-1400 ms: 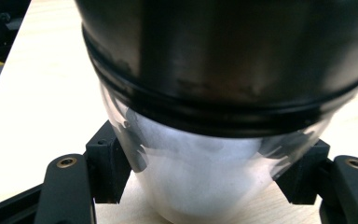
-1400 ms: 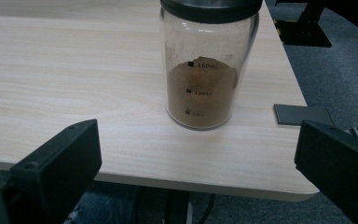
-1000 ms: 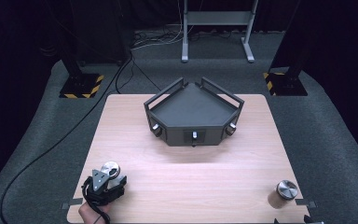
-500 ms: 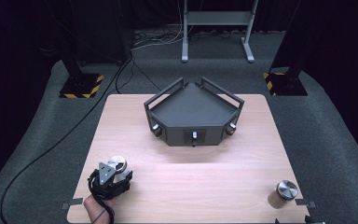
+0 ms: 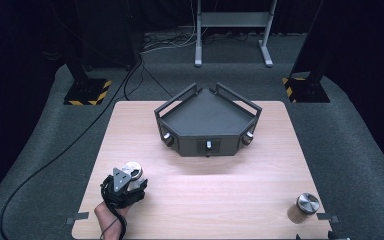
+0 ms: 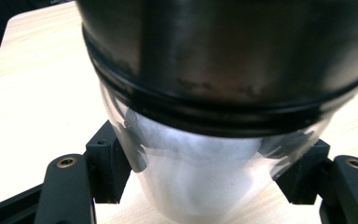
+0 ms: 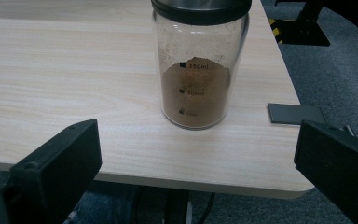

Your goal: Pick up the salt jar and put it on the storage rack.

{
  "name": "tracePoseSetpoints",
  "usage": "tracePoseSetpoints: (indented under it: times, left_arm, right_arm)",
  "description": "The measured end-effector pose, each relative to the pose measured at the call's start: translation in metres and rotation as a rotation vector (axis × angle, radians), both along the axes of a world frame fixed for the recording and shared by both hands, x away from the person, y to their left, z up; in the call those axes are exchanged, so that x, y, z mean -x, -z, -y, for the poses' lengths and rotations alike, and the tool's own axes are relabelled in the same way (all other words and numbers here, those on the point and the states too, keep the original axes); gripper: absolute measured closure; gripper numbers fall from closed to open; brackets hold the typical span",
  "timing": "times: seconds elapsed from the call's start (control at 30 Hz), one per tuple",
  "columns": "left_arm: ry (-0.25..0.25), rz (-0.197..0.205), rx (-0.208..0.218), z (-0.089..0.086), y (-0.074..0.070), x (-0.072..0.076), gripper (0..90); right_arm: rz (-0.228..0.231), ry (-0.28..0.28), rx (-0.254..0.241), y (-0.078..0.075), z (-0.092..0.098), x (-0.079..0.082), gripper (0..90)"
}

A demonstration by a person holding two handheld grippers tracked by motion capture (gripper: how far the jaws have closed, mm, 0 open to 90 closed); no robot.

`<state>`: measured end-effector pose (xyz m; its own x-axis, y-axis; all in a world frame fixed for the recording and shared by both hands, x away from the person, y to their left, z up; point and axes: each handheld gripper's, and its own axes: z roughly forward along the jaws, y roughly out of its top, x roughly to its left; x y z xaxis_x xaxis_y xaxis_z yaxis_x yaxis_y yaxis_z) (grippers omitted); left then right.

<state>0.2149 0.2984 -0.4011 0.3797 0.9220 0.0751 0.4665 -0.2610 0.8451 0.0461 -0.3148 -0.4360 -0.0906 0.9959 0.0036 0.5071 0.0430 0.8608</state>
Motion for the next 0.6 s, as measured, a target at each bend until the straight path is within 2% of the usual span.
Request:
tracePoseSetpoints:
  times: [0.6]
  left_arm:
    - [0.05,0.005,-0.023,0.014,-0.014,-0.02,31.5]
  right_arm:
    - [-0.001,0.005,0.001,0.0,0.001,0.001,0.0]
